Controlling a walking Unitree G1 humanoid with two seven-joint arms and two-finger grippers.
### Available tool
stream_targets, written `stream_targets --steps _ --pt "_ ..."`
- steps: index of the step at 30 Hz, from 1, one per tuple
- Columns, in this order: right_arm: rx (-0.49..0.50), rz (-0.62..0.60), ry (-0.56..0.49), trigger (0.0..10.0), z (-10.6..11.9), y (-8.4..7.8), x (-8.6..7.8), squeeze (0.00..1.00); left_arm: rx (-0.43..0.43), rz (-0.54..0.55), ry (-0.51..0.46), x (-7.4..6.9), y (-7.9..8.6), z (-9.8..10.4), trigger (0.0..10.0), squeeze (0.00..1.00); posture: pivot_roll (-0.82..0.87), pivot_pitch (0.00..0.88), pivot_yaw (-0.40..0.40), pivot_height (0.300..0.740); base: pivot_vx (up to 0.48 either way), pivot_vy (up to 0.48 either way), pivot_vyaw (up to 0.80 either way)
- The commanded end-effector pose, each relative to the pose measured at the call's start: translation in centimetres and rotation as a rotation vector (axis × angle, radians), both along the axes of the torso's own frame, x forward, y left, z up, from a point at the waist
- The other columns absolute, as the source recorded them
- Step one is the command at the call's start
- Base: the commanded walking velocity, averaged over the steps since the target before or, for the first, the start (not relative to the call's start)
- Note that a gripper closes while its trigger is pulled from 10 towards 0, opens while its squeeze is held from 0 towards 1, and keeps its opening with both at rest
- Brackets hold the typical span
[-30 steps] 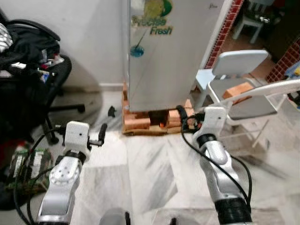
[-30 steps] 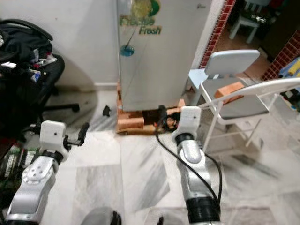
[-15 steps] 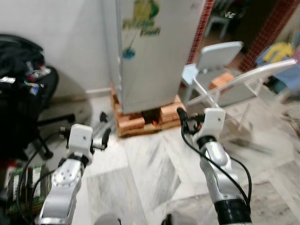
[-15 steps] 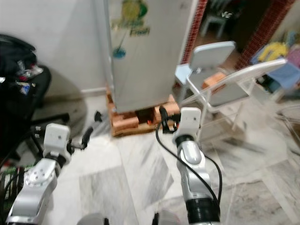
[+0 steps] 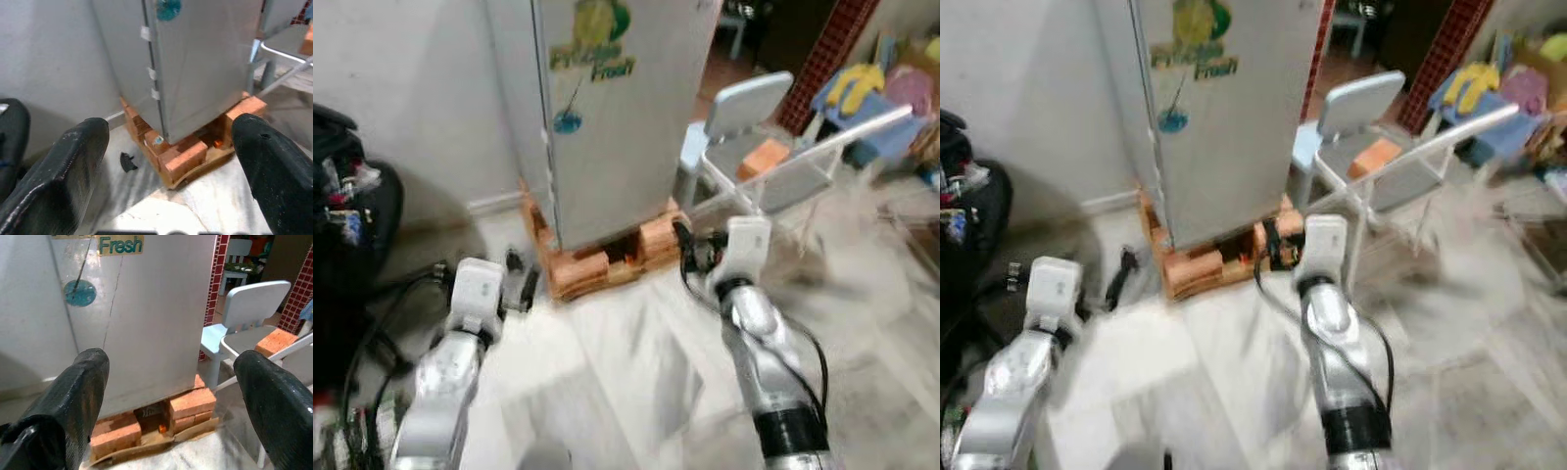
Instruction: Restocking fridge
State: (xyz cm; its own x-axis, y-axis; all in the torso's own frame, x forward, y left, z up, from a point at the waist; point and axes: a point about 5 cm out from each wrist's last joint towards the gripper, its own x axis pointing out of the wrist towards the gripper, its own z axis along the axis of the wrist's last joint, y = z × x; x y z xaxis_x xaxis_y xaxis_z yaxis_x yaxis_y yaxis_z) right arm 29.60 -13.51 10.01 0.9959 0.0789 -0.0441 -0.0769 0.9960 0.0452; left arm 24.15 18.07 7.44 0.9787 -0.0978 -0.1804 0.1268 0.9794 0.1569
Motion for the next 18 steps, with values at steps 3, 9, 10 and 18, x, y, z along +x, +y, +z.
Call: stream_targets --steps 3,9,10,18 --pt "-0.009 -0.056 0.012 10.0 -0.3 -1.7 -0.1 0.0 0.005 -0.017 0.004 -0.2 -0.7 -0.3 10.0 0.0 0.13 0.0 -0.07 0.74 0.255 0.409 0.0" --pt "-0.003 -0.077 0.002 10.0 -0.1 -2.2 -0.4 0.0 0.017 -0.021 -0.006 0.3 -0.5 -0.1 10.0 0.0 0.12 0.0 -0.056 0.74 0.168 0.415 -0.8" --pt "-0.003 -0.078 0.002 10.0 -0.1 -2.2 -0.4 0.0 0.018 -0.02 -0.009 0.4 -0.5 -0.1 10.0 0.0 0.12 0.0 -0.056 0.74 0.0 0.424 -0.8" --pt "-0.007 -0.079 -0.001 10.0 -0.1 -2.3 -0.4 0.0 0.031 -0.016 -0.041 0.6 -0.4 0.4 10.0 0.0 0.13 0.0 -0.064 0.74 0.0 0.43 -0.05"
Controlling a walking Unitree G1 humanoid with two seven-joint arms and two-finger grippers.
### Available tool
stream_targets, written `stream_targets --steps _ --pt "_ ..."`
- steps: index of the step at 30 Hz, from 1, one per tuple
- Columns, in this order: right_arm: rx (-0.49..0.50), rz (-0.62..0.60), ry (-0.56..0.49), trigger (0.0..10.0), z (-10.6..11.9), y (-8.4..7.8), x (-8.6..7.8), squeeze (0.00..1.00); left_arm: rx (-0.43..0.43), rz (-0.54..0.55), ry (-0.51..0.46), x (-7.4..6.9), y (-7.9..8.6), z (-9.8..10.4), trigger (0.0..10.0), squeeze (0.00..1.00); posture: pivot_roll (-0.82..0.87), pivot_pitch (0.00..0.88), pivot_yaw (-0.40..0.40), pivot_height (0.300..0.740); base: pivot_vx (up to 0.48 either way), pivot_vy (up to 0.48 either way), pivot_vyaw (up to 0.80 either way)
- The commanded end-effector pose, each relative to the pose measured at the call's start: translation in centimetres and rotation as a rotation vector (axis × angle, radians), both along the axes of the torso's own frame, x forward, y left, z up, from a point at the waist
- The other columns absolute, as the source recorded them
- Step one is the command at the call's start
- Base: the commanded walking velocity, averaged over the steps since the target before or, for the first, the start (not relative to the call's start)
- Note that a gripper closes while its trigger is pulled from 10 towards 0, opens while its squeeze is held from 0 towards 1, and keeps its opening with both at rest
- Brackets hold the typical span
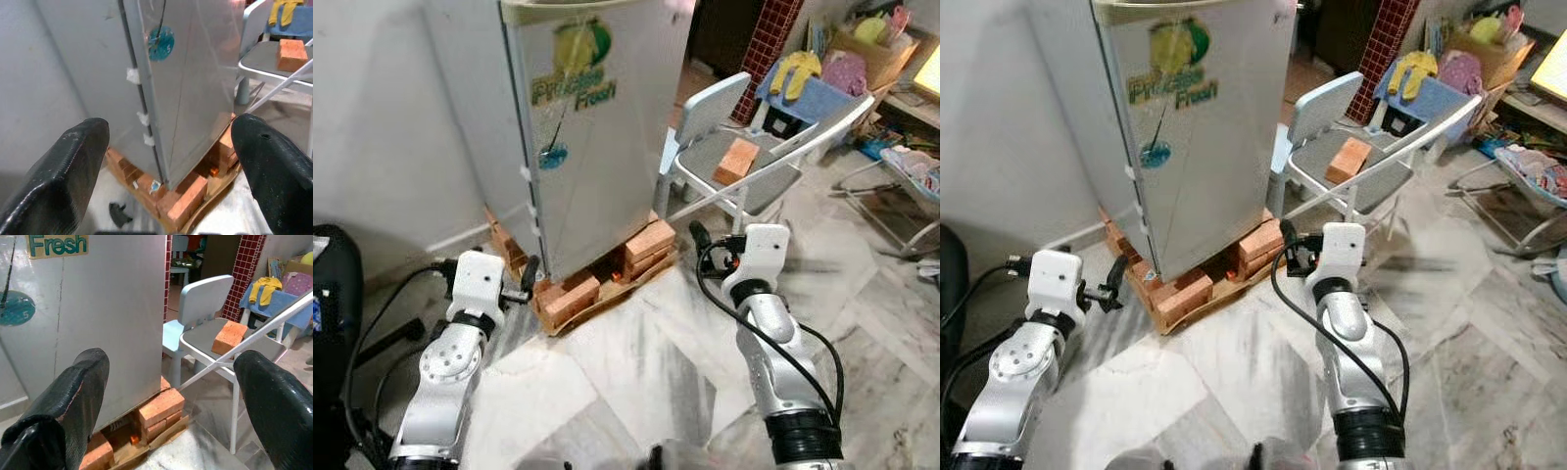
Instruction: Restocking fridge
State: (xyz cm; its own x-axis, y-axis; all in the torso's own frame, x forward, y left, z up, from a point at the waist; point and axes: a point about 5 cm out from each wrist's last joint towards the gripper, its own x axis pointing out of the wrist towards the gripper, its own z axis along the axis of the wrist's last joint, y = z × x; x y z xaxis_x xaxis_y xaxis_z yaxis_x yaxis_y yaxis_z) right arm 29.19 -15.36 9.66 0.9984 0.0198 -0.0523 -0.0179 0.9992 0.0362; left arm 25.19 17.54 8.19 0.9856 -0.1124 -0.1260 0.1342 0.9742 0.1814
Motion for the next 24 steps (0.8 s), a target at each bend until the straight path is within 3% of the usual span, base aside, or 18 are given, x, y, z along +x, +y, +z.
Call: stream_targets --steps 1,7,8,13,19,24 --pt "0.002 -0.02 -0.009 10.0 0.2 -0.5 0.0 0.0 0.017 0.008 0.017 -0.4 0.2 -0.4 10.0 0.0 0.13 0.0 -0.064 0.74 0.0 0.428 0.0" --pt "-0.001 -0.013 -0.009 10.0 0.3 -0.4 0.3 0.0 0.017 0.025 0.025 -0.7 0.7 -0.6 10.0 0.0 0.14 0.0 -0.074 0.74 0.0 0.432 0.0" --pt "0.0 -0.008 -0.011 10.0 0.3 -0.3 0.4 0.0 -0.043 -0.019 0.039 -0.9 0.3 -0.5 10.0 0.0 0.14 0.0 -0.074 0.74 0.0 0.435 0.0" --pt "0.004 -0.013 -0.015 10.0 0.6 -0.4 0.9 0.0 -0.002 -0.048 0.014 -0.8 -0.1 -0.3 10.0 0.0 0.15 0.0 -0.076 0.74 0.0 0.431 -0.11" --pt "0.004 -0.017 -0.023 10.0 0.7 -0.5 1.0 0.0 0.003 -0.067 -0.002 -0.9 -0.1 -0.1 10.0 0.0 0.15 0.0 -0.074 0.74 0.398 0.163 -0.75" --pt "0.006 -0.017 -0.026 10.0 0.7 -0.4 0.9 0.0 0.003 -0.074 -0.005 -0.9 -0.3 0.0 10.0 0.0 0.14 0.0 -0.071 0.74 0.48 0.0 -0.16"
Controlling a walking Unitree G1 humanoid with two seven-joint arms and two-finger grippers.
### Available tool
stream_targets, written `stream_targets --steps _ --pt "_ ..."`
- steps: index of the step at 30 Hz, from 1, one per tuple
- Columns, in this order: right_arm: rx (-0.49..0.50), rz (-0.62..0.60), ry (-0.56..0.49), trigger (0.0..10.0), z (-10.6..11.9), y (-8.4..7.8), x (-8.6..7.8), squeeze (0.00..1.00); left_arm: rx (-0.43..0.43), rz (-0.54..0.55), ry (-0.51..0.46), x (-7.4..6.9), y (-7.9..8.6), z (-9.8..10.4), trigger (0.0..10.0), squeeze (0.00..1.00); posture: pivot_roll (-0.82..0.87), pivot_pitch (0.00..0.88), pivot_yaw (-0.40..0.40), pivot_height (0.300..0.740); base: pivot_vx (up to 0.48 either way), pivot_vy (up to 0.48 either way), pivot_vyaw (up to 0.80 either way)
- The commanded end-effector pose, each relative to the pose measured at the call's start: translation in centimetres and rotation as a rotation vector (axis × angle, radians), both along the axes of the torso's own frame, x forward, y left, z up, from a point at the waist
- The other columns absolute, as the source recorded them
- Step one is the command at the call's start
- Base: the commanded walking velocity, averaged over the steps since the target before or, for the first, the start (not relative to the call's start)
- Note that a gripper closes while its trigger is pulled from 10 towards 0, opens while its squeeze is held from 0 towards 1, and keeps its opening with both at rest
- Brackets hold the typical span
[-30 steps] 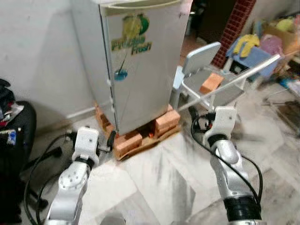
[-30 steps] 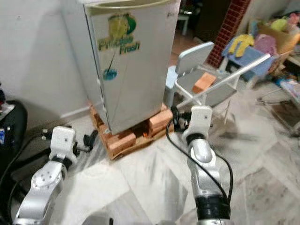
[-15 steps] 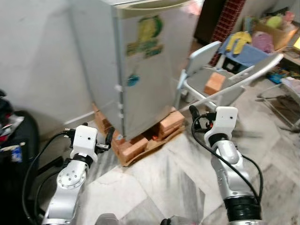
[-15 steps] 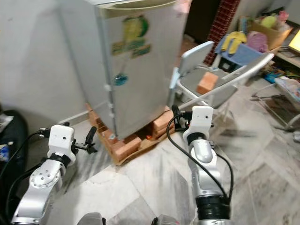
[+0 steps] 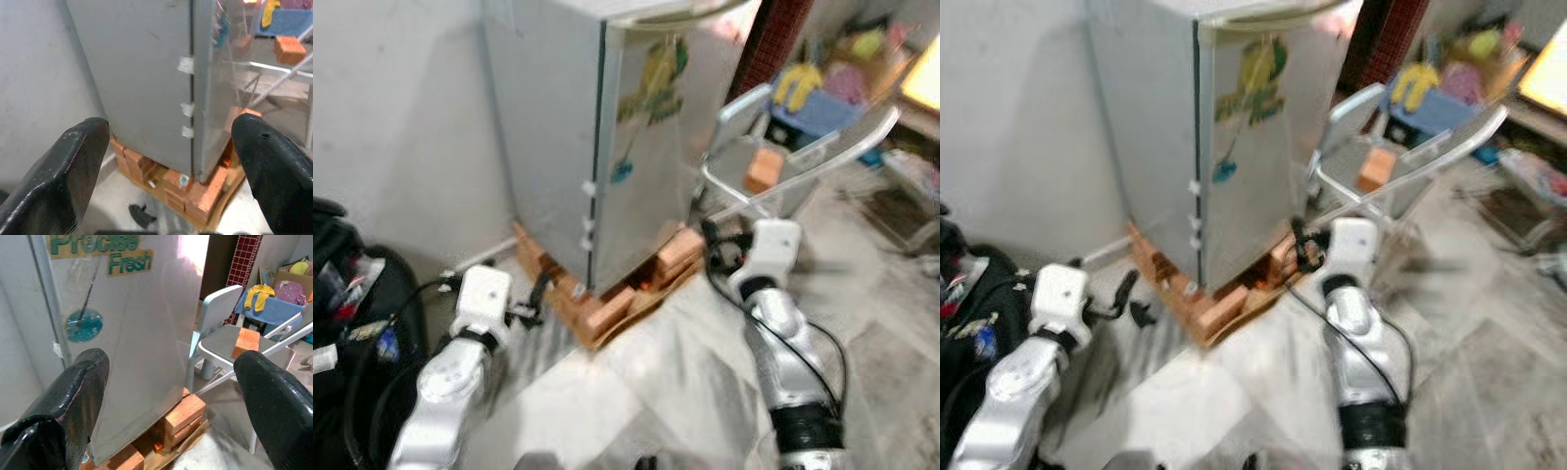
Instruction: Restocking fridge
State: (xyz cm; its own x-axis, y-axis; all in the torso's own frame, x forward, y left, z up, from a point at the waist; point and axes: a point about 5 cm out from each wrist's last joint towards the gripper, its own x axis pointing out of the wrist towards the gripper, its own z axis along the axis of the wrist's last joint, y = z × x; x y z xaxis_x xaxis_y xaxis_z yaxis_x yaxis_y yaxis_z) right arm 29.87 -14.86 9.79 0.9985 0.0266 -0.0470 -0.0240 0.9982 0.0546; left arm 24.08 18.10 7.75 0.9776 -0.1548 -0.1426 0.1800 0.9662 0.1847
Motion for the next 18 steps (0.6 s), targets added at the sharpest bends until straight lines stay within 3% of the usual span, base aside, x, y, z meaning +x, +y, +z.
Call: stream_targets --steps 1,13,18 --pt "-0.012 -0.025 -0.021 10.0 0.55 -0.87 0.19 0.0 -0.008 -0.035 -0.022 0.22 -1.0 0.48 10.0 0.0 0.14 0.0 -0.07 0.74 0.48 0.0 0.0" --pt "-0.009 -0.033 -0.022 10.0 0.49 -0.94 0.13 0.0 -0.047 -0.032 -0.035 0.07 -1.42 0.55 10.0 0.0 0.14 0.0 -0.067 0.74 0.469 0.0 0.0" --pt "-0.011 -0.032 -0.016 10.0 0.33 -0.96 0.01 0.0 -0.024 -0.024 -0.059 0.06 -1.42 0.77 10.0 0.0 0.14 0.0 -0.068 0.74 0.068 0.0 -0.23"
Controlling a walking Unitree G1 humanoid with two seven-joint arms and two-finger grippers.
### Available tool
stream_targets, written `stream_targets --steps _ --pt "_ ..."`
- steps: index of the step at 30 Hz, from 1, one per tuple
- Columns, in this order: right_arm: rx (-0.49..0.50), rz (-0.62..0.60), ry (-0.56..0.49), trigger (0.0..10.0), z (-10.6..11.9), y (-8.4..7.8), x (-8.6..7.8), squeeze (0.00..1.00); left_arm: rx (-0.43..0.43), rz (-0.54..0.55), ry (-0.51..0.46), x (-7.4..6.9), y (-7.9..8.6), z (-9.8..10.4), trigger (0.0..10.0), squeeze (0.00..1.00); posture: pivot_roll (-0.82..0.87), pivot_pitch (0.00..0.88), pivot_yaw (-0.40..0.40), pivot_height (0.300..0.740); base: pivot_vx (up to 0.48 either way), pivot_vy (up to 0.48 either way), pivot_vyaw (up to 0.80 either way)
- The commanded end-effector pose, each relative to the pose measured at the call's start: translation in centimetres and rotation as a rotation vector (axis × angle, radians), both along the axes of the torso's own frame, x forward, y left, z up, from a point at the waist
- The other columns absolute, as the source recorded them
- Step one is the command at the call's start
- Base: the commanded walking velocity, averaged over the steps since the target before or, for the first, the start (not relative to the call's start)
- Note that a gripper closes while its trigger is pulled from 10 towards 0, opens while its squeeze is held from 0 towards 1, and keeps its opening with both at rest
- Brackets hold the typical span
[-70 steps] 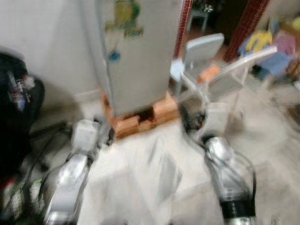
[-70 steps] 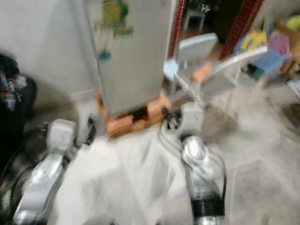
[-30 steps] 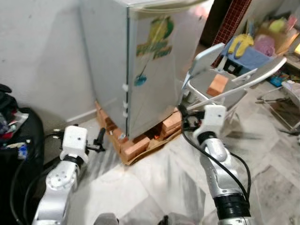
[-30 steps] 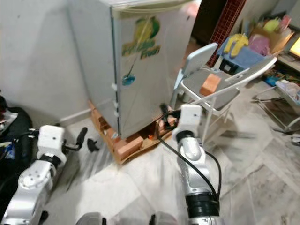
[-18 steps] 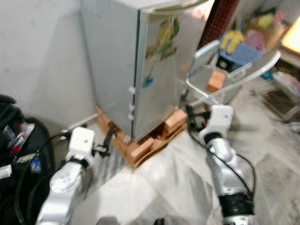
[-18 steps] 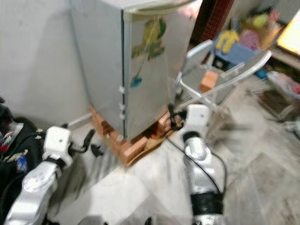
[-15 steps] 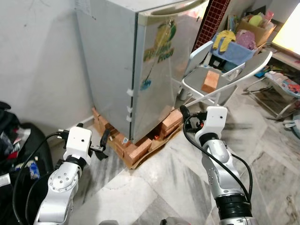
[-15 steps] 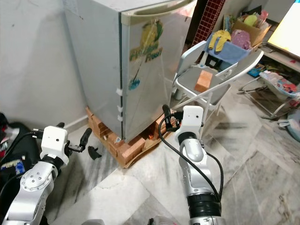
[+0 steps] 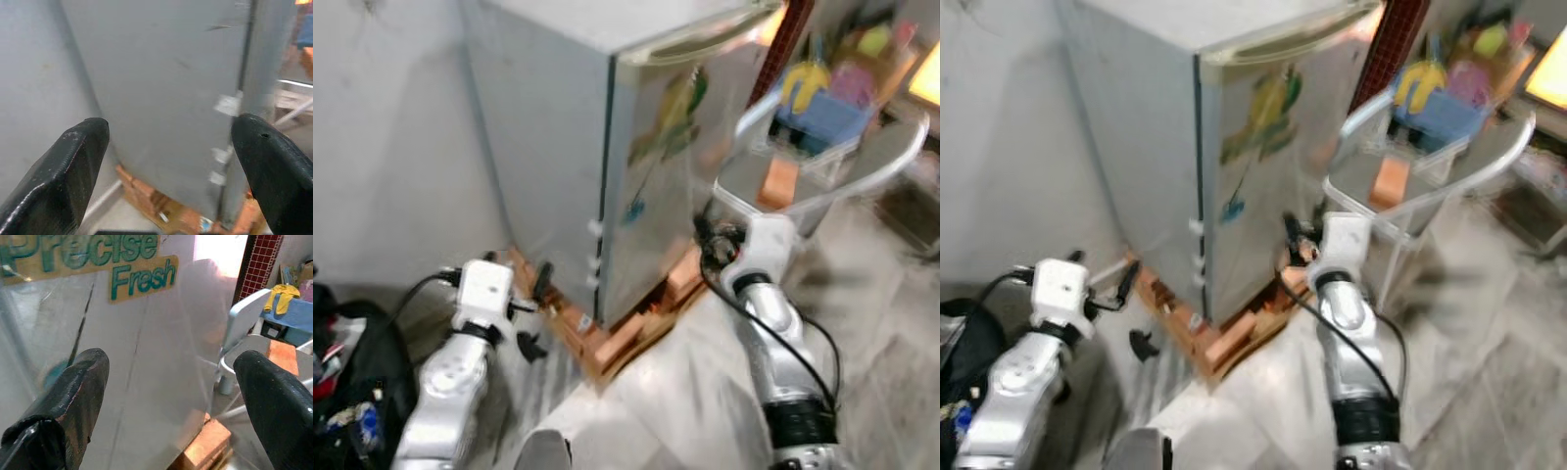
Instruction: Restocking fridge
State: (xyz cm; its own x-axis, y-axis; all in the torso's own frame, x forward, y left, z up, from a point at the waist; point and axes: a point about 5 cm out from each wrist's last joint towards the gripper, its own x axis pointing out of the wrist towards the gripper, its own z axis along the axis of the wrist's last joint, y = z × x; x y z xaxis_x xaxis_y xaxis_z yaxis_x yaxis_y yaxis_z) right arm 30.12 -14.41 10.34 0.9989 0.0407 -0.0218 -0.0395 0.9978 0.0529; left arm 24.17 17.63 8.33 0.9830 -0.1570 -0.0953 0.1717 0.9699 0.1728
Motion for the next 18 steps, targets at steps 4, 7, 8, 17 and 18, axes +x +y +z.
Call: stream_targets --steps 4,7,8,17,18 --pt "-0.009 -0.044 0.011 10.0 -0.2 -1.4 -0.3 0.0 0.007 0.012 -0.027 -0.1 -0.6 0.3 10.0 0.0 0.15 0.0 -0.075 0.74 0.0 0.0 -0.54" --pt "-0.006 -0.038 0.018 10.0 -0.2 -1.4 -0.6 0.0 0.02 0.047 -0.032 -0.2 -0.3 0.2 10.0 0.0 0.15 0.0 -0.075 0.74 0.0 0.0 -0.56" --pt "0.004 -0.031 0.029 10.0 -0.2 -1.3 -0.9 0.0 0.032 0.083 -0.035 -0.1 0.0 0.2 10.0 0.0 0.15 0.0 -0.077 0.74 0.0 0.0 -0.8" --pt "0.004 -0.031 0.037 10.0 -0.3 -1.5 -1.7 0.0 0.008 0.09 -0.02 0.2 0.3 0.1 10.0 0.0 0.14 0.0 -0.075 0.74 0.0 0.0 -0.77" --pt "0.004 -0.031 0.037 10.0 -0.3 -1.6 -1.7 0.0 0.008 0.09 -0.021 0.3 0.3 0.1 10.0 0.0 0.14 0.0 -0.075 0.74 0.0 0.0 -0.66"
